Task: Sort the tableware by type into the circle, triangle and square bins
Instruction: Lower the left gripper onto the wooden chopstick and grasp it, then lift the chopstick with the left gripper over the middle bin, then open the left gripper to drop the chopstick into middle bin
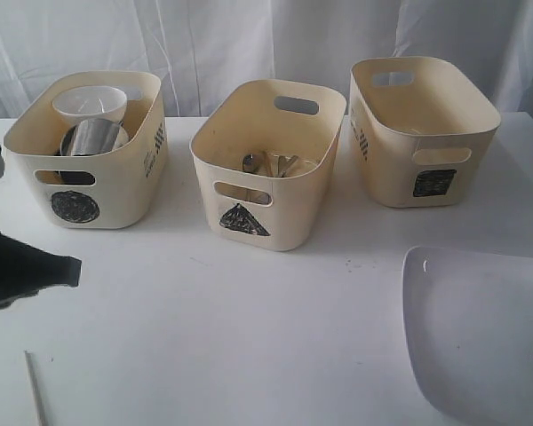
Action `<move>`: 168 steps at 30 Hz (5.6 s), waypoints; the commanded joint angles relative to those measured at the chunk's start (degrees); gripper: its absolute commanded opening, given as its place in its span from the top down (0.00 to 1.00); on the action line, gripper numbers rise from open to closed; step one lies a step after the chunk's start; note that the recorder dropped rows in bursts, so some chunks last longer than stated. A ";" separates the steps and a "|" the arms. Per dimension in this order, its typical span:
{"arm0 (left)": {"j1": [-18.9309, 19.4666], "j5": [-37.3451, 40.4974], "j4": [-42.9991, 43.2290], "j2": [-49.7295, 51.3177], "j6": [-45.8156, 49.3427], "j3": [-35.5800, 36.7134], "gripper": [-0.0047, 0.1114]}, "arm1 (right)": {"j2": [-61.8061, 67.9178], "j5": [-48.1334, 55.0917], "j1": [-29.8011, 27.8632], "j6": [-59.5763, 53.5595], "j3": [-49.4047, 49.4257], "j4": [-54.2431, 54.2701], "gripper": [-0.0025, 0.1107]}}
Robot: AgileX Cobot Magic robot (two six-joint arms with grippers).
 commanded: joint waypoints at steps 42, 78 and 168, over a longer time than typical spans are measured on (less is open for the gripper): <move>3.78 8.46 -22.21 9.39 -8.35 6.05 0.34 | -0.35 -0.10 -0.42 0.15 0.32 0.00 0.98; 3.78 -6.86 -22.33 21.83 -11.41 10.82 0.66 | -0.35 -0.10 -0.42 0.15 0.32 0.00 0.98; -0.16 -42.68 20.23 43.50 8.75 -47.74 0.58 | -0.35 -0.10 -0.42 0.15 0.32 0.00 0.98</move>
